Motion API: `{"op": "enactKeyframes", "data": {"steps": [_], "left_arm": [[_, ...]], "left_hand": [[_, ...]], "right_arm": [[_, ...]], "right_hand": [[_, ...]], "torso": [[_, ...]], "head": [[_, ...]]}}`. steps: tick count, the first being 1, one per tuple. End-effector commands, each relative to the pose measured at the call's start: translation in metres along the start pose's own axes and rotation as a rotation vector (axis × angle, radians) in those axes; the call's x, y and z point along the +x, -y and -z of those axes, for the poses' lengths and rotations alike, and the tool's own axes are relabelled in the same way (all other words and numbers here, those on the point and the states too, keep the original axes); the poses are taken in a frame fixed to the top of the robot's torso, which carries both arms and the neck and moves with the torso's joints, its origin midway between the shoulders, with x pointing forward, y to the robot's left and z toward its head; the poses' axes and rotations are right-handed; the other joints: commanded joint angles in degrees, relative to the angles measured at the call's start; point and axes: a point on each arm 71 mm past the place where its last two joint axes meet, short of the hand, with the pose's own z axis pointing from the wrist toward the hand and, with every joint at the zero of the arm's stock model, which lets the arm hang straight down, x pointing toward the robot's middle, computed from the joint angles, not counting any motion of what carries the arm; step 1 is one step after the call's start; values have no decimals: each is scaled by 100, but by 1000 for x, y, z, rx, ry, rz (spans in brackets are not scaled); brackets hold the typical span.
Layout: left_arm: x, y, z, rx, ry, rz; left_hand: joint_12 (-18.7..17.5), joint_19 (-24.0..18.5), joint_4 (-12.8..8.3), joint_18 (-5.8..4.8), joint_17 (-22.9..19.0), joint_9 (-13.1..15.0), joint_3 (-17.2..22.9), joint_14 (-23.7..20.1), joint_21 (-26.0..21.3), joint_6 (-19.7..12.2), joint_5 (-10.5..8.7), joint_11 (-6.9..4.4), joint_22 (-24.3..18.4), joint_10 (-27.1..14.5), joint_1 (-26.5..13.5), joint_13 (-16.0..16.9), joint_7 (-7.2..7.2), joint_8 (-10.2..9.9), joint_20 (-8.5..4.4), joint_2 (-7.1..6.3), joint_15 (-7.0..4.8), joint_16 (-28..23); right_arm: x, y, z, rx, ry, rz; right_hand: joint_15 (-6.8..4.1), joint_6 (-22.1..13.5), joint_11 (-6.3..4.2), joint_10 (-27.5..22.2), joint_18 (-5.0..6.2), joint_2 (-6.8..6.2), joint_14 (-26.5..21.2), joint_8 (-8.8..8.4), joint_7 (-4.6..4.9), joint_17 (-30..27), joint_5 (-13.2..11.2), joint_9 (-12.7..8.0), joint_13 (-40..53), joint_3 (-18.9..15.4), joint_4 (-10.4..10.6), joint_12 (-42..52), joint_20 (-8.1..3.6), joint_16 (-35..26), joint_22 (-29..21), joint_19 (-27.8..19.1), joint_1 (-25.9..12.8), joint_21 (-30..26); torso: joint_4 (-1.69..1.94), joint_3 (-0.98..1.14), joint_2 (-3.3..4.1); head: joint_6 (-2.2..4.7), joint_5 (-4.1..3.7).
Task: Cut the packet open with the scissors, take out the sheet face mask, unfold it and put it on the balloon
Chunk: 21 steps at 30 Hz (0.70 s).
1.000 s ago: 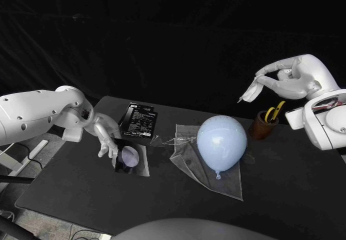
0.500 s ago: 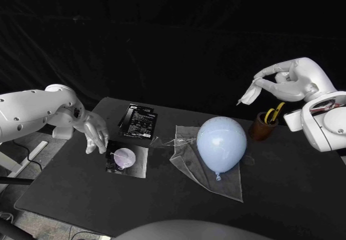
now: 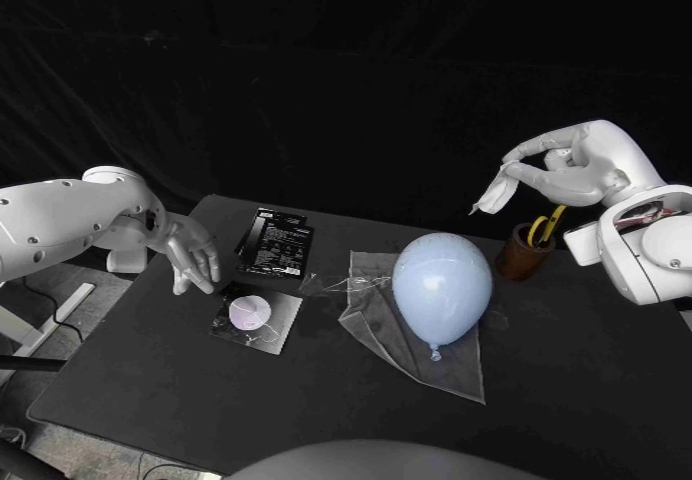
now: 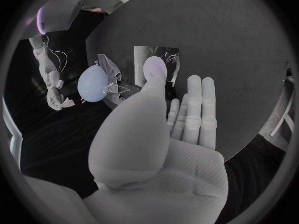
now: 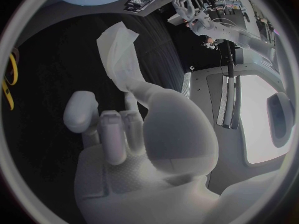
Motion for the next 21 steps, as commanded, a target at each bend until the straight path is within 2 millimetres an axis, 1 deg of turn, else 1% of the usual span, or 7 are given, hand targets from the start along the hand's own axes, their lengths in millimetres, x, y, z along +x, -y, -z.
{"op": "enactKeyframes", "data": {"steps": [1,4,12,14,16,19,21], "left_arm": [[-10,2,2,65,93,-4],[-13,3,3,99,131,3],[-23,18,10,273,241,68],[-24,23,12,333,258,107],[-26,30,15,397,282,142],[-26,42,18,483,308,190],[-26,54,19,552,323,226]], "left_hand": [[204,80,-24,62,-61,-23,69,48,58,113,19,-6,35,105,235,41,428,148,-28,58,-16,76],[422,99,-15,61,-148,-115,159,144,168,381,20,-39,102,315,321,57,410,241,-74,51,-58,157],[570,82,4,61,-354,-444,316,220,303,873,11,-79,182,539,232,-31,356,106,-105,-18,-94,186],[594,27,0,61,-462,-774,548,165,312,1750,13,-149,189,727,186,-66,61,-224,-118,-56,-134,176],[560,34,9,62,-503,-1053,820,232,362,2344,4,-230,216,1093,57,-76,40,-732,-152,-150,-203,240],[467,31,1,63,-544,-1196,1092,246,385,2649,-4,-268,224,1369,-50,-71,19,-1074,-162,-251,-245,260],[445,32,-6,63,-561,-1229,1207,244,403,2726,-5,-308,233,1508,-44,-67,35,-1172,-172,-287,-260,256]], "right_arm": [[5,0,0,1,-61,17],[7,1,0,2,-83,26],[11,1,1,5,-132,45],[11,1,1,7,-141,47],[12,0,1,9,-149,50],[14,0,1,12,-160,55],[15,0,2,14,-170,56]], "right_hand": [[-144,19,-78,642,37,51,696,27,-7,1509,13,29,1510,14,-5,20,-53,22,558,-10,13,-33],[-144,19,-78,642,38,51,696,28,-7,1509,13,30,1510,15,-5,20,-53,22,557,-12,14,-36],[-144,19,-78,642,38,51,696,28,-7,1509,13,30,1510,15,-5,20,-53,22,557,-12,14,-36],[-144,19,-78,642,38,51,696,28,-7,1509,13,30,1510,15,-5,20,-53,22,557,-12,14,-36],[-144,16,-78,642,39,49,696,32,-7,1509,13,35,1510,16,-13,20,-54,22,554,-18,14,-47],[-144,16,-78,642,39,49,696,32,-7,1509,13,35,1510,16,-13,20,-54,22,554,-18,14,-47],[-144,16,-78,642,39,49,696,32,-7,1509,13,35,1510,16,-13,20,-54,22,554,-18,14,-47]], "torso": [[1,1,-6],[1,0,-6],[3,-2,1],[-1,-2,1],[-2,-2,0],[0,-1,-1],[-6,-2,-3]], "head": [[25,-19],[30,-45],[84,-115],[87,-132],[94,-144],[165,-245],[211,-311]]}}
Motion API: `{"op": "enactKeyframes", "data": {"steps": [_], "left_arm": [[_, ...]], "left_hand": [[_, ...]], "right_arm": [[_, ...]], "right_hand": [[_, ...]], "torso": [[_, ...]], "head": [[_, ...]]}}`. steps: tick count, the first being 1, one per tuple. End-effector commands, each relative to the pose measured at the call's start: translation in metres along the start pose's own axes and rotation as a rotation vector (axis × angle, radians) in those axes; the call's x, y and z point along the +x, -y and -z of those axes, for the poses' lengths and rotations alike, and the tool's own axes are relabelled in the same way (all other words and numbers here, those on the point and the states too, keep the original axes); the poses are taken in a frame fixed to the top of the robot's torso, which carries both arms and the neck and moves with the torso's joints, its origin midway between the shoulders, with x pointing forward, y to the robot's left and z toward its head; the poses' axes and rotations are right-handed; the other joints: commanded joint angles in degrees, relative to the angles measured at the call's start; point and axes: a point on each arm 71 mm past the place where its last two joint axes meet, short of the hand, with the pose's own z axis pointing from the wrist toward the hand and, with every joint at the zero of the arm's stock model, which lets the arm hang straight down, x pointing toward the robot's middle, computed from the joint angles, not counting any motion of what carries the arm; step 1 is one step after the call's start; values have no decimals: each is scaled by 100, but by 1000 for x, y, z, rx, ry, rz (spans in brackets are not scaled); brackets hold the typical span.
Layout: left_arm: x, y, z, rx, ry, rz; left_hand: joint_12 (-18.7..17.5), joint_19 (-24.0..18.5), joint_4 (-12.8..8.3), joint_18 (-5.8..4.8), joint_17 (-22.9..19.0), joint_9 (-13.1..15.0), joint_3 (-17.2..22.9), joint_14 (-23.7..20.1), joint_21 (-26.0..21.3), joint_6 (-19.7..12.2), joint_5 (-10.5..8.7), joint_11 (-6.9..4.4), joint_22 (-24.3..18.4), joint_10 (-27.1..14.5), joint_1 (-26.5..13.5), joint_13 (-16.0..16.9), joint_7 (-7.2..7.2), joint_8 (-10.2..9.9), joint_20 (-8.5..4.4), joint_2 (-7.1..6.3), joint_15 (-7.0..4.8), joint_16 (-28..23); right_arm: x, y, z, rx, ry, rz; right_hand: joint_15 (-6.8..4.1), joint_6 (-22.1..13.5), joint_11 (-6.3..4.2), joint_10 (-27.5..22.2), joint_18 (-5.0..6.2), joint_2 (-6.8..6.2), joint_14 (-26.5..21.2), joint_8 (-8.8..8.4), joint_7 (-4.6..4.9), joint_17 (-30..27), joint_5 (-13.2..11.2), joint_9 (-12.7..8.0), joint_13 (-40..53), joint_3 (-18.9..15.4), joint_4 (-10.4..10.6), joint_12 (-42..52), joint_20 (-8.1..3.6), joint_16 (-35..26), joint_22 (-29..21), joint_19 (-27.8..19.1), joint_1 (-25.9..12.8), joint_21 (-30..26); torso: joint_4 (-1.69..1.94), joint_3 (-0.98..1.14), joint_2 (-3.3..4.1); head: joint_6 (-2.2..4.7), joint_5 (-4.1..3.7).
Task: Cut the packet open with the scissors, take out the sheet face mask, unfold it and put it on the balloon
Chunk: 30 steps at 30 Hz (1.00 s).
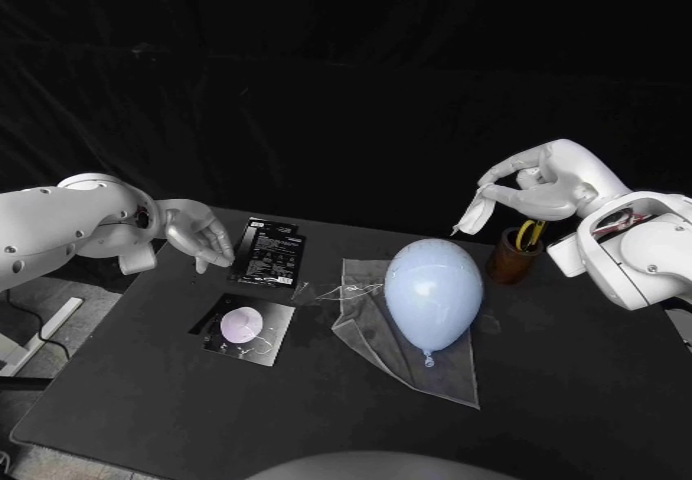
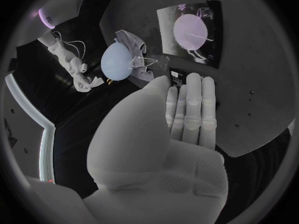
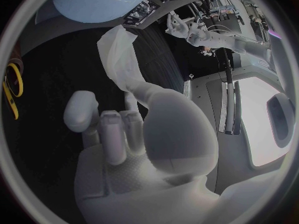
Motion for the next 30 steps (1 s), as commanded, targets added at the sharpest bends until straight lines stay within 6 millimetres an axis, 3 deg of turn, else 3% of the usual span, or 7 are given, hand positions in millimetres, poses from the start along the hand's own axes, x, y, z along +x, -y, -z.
{"op": "enactKeyframes", "data": {"steps": [1,5,10,17,22,27,30], "left_arm": [[-3,28,-4,221,102,144],[6,57,-11,348,136,225],[24,103,-25,500,180,349],[47,150,-44,624,190,457],[61,175,-54,675,178,479],[76,204,-62,735,184,480],[82,220,-66,767,210,477]], "left_hand": [[-29,-22,-8,70,-26,-48,177,-18,54,118,-7,-48,19,221,-9,5,18,-138,-44,-39,-53,7],[-52,-39,-28,70,-50,-67,339,-25,93,208,-9,-78,45,401,34,9,23,-223,-58,-52,-78,-12],[-136,-94,-157,67,-96,-80,694,85,404,427,-31,-130,254,765,175,11,31,-365,-140,-19,-131,-47],[-329,-337,-214,36,-152,-87,898,-6,536,507,-53,-123,375,896,31,5,37,-527,-112,-74,-109,-183],[-572,-637,-170,-13,-251,-84,1006,-334,280,475,-158,-56,249,872,-154,-3,77,-653,32,-156,-1,-453],[-868,-960,-64,-57,-358,-47,1056,-693,-397,424,-315,16,-161,869,-394,5,115,-783,315,-298,137,-756],[-1017,-986,-41,-4,-406,-6,1054,-825,-790,415,-359,41,-427,881,-494,8,125,-838,471,-350,186,-904]], "right_arm": [[5,-1,0,1,-57,24],[8,-3,1,2,-80,26],[12,-6,2,-2,-106,25],[17,-11,2,-4,-122,21],[19,-13,3,0,-125,18],[21,-17,3,11,-129,10],[23,-19,1,21,-132,6]], "right_hand": [[-144,37,-78,642,42,49,696,17,-7,1505,16,11,1505,16,-13,37,-33,20,558,4,14,-19],[-144,37,-78,642,42,49,696,17,-7,1505,16,11,1505,16,-13,37,-33,20,558,4,14,-19],[-144,35,-78,642,45,49,696,22,-7,1505,16,16,1505,18,-18,37,-34,20,554,-5,13,-36],[-144,33,-78,642,43,51,696,25,-7,1505,16,19,1505,18,-20,37,-35,20,557,-1,12,-29],[-144,33,-78,642,42,51,696,26,-7,1505,17,21,1505,19,-22,37,-35,20,559,1,11,-26],[-144,34,-78,642,40,52,696,30,-8,1505,19,24,1505,22,-26,37,-36,20,563,8,12,-15],[-145,36,-79,642,41,52,696,33,-9,1505,21,26,1505,24,-31,37,-37,20,562,7,14,-19]], "torso": [[-4,-3,-2],[-9,-8,0],[-5,0,1],[-13,0,3],[-10,1,1],[-5,4,-2],[-3,2,-7]], "head": [[99,-152],[245,-362],[462,-786],[701,-1239],[760,-1384],[790,-1446],[791,-1462]]}}
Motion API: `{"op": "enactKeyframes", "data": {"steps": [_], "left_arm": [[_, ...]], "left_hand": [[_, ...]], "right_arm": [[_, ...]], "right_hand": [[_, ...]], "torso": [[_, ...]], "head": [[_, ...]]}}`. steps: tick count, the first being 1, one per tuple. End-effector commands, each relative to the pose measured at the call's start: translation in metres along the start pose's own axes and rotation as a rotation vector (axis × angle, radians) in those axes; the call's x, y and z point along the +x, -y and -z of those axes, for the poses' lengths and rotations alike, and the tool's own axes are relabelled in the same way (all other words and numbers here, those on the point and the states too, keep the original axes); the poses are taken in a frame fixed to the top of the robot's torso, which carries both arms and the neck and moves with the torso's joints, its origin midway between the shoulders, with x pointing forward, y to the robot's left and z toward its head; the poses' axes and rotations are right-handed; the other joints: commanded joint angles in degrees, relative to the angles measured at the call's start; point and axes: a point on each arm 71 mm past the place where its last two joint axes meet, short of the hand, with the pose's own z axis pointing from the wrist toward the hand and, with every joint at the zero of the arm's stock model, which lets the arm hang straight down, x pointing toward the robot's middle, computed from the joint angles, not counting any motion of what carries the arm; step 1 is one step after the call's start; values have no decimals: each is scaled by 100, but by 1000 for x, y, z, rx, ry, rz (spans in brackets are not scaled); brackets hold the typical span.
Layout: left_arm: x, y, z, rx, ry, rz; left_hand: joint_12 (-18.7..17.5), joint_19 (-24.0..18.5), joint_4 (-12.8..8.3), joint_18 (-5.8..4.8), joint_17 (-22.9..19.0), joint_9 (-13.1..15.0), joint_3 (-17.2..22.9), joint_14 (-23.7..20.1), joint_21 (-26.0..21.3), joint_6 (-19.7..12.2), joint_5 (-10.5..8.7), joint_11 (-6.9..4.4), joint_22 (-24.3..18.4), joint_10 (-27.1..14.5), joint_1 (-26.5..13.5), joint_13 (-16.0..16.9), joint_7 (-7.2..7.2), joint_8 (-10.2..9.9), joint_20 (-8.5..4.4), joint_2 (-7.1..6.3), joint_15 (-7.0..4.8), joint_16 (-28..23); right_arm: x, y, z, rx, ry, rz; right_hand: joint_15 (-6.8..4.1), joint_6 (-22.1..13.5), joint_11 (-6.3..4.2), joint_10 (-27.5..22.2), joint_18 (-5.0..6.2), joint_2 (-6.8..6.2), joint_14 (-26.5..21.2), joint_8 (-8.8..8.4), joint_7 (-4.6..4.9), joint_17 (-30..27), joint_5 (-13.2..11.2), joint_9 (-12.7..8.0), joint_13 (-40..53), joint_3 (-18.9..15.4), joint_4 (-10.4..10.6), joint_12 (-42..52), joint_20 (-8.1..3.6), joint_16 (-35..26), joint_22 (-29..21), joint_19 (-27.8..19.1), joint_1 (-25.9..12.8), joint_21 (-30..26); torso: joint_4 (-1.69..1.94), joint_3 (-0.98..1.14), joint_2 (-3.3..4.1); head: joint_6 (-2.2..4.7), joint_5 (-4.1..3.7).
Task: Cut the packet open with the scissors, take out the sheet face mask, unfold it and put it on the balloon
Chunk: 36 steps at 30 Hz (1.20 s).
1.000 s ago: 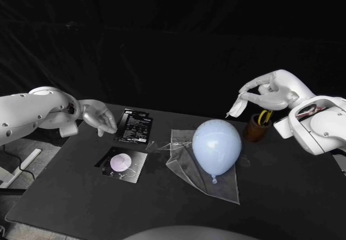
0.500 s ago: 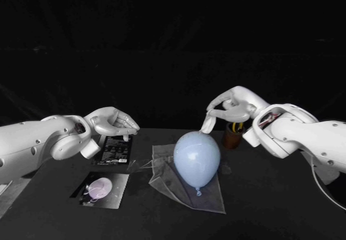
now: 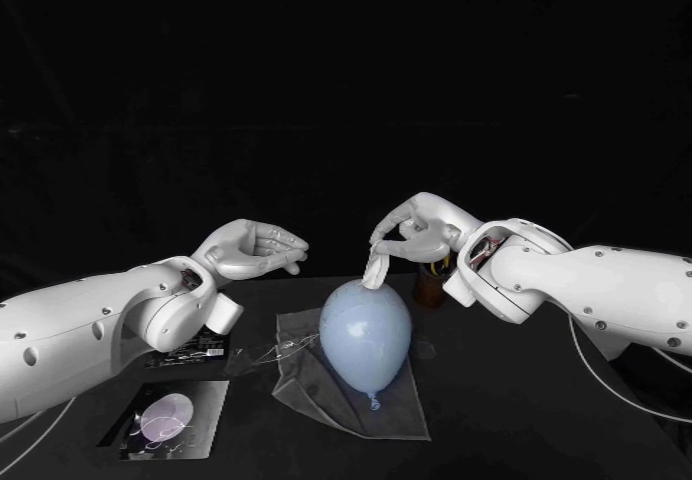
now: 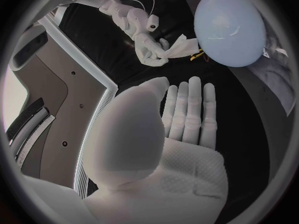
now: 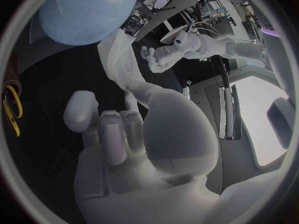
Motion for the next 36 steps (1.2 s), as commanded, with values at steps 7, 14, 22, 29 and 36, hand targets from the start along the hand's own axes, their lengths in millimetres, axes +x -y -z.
{"op": "enactKeyframes", "data": {"steps": [7,14,22,29,36], "left_arm": [[22,14,-26,113,118,-33],[38,16,-37,84,93,-85],[50,16,-45,67,62,-118],[58,17,-49,66,36,-133],[63,18,-52,64,21,-140]], "left_hand": [[-477,-333,20,-142,-319,67,-318,-825,-1327,-204,-372,237,-853,-315,-234,4,192,-299,267,-54,319,-1012],[-607,-214,39,-386,-524,158,-1461,-820,-2213,-241,-1180,362,-1483,-442,-176,18,327,-553,267,310,446,-1853],[-583,-45,66,-386,-562,221,-2170,-734,-2425,-186,-1292,374,-1660,-444,-89,24,349,-629,263,552,462,-2117],[-482,115,67,-334,-540,292,-2449,-570,-2491,-14,-1295,316,-1734,-302,-13,44,292,-574,261,695,412,-2163],[-444,218,46,-293,-523,338,-2525,-483,-2516,119,-1293,263,-1769,-242,110,45,220,-517,259,828,374,-2182]], "right_arm": [[3,-8,-7,44,-15,5],[1,-14,-14,56,-1,23],[-6,-21,-23,57,24,46],[-8,-27,-28,53,39,62],[-8,-32,-31,46,41,68]], "right_hand": [[-146,44,-81,642,43,52,697,41,6,1505,34,9,1506,17,-26,26,-37,20,565,9,16,-16],[-148,47,-83,642,44,52,697,47,4,1505,37,14,1506,25,-37,26,-39,20,564,8,21,-20],[-149,48,-84,642,41,52,697,49,4,1505,38,16,1506,28,-41,26,-40,20,570,17,23,-6],[-152,50,-86,642,40,51,697,57,2,1505,41,22,1506,39,-54,26,-42,20,575,24,24,2],[-152,50,-86,642,40,51,697,57,2,1505,41,22,1506,39,-54,26,-42,20,575,24,24,2]], "torso": [[8,-5,-1],[19,-4,0],[15,-5,4],[17,-2,4],[12,-2,3]], "head": [[31,-40],[62,-37],[100,-29],[117,-28],[142,-16]]}}
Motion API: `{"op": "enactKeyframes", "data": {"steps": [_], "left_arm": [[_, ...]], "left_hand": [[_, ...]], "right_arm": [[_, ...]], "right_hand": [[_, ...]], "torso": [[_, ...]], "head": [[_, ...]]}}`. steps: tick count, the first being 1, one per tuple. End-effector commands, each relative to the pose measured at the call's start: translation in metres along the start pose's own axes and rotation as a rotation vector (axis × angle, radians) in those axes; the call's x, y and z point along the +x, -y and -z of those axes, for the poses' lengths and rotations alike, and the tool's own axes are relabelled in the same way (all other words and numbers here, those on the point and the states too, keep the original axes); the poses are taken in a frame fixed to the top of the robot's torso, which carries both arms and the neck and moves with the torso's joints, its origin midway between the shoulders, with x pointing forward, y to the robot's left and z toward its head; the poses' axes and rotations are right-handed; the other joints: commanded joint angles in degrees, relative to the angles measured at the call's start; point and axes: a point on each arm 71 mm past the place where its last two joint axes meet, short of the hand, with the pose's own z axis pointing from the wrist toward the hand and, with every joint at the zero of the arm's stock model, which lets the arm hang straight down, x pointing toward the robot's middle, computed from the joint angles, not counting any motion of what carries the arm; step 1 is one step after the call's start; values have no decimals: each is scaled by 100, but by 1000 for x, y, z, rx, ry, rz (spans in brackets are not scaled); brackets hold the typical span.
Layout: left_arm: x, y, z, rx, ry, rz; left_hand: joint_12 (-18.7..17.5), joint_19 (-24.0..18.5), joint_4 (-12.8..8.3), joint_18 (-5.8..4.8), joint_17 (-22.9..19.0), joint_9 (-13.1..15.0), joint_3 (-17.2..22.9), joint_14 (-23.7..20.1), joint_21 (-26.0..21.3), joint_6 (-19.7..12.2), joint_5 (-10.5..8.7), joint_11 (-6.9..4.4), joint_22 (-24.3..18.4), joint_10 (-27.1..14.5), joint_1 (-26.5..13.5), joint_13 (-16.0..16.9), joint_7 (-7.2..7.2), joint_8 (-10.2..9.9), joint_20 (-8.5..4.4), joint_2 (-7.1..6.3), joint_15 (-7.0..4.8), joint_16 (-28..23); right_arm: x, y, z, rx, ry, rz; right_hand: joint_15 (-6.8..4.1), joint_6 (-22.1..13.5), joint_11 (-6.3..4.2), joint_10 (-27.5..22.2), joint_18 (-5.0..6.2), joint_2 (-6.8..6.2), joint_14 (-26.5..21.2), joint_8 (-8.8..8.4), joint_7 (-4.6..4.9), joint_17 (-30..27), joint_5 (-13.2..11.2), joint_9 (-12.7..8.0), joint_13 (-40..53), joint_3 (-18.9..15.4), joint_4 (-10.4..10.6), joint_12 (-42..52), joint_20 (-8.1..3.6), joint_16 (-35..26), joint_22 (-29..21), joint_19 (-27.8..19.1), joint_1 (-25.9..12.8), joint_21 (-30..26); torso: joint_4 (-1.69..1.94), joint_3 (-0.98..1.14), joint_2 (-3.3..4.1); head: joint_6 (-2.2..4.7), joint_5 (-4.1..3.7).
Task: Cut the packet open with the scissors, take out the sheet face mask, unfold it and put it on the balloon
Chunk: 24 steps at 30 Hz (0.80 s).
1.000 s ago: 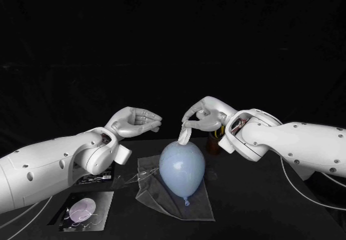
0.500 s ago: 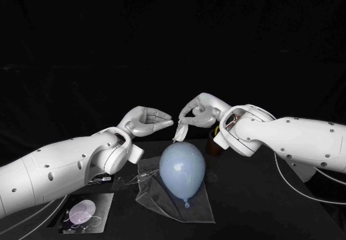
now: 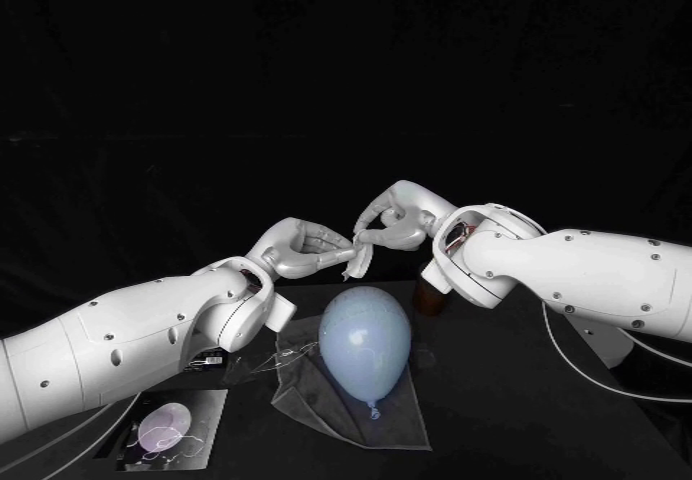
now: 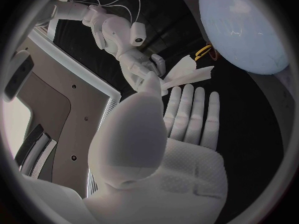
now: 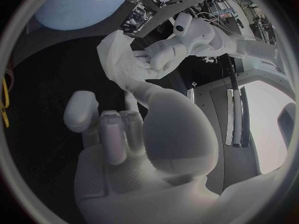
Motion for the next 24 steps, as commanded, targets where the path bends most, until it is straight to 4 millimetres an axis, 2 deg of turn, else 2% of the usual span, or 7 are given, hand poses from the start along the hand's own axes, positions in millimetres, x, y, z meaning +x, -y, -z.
{"op": "enactKeyframes", "data": {"steps": [1,3,5,11,20,21,24], "left_arm": [[3,1,-2,0,-13,-22],[4,1,-3,-1,-13,-25],[5,1,-3,-1,-12,-27],[4,1,-5,-4,2,-28],[1,0,-6,-13,14,-26],[1,-1,-6,-15,15,-27],[0,-1,-6,-16,18,-28]], "left_hand": [[31,78,-21,21,10,18,-34,60,-43,84,-28,-33,-19,53,65,7,-28,50,6,112,-8,-36],[36,120,-27,40,16,28,-33,86,-47,119,-28,-50,-29,65,141,5,-51,59,5,162,-20,-43],[47,188,-56,72,30,40,47,144,-43,178,-26,-91,-37,104,327,3,-102,75,3,308,-49,-36],[35,324,-44,141,67,52,251,281,-44,298,-24,-153,-60,209,689,-19,-170,87,2,539,-108,-15],[-39,452,-4,207,102,67,599,387,-65,395,-21,-199,-94,334,1006,-39,-208,93,3,688,-146,-22],[-48,474,-24,218,108,81,743,415,-68,433,-23,-220,-100,374,1113,-39,-224,115,2,764,-160,-22],[-68,526,-84,254,116,148,1222,551,-73,513,-15,-265,-110,544,1347,-34,-239,198,-6,769,-201,-31]], "right_arm": [[-1,-2,-1,-1,12,20],[0,-3,-1,-3,11,20],[0,-4,-1,-5,10,20],[1,-6,0,-11,5,19],[1,-7,2,-15,0,18],[1,-7,2,-15,-1,18],[1,-7,2,-16,-3,18]], "right_hand": [[-152,31,-85,642,44,33,697,20,1,1505,25,10,1506,17,-31,21,-21,20,575,3,5,2],[-152,31,-85,642,44,33,697,20,1,1505,25,10,1506,17,-31,21,-21,20,575,3,5,2],[-152,31,-85,642,44,33,697,20,1,1505,25,10,1506,17,-31,21,-21,20,575,3,5,2],[-152,31,-85,642,44,33,697,20,1,1505,25,10,1506,17,-31,21,-21,20,575,3,5,2],[-152,31,-85,642,44,33,697,20,1,1505,25,10,1506,17,-31,21,-21,20,575,3,5,2],[-152,31,-85,642,44,33,697,20,1,1505,25,10,1506,17,-31,21,-21,20,575,3,5,2],[-152,31,-85,642,44,33,697,20,1,1505,25,10,1506,17,-31,21,-21,20,575,3,5,2]], "torso": [[-2,1,-2],[-1,1,-4],[-2,2,-2],[-2,2,0],[-4,0,-6],[-4,0,-6],[2,1,-1]], "head": [[13,8],[13,9],[18,15],[20,19],[24,16],[25,17],[28,16]]}}
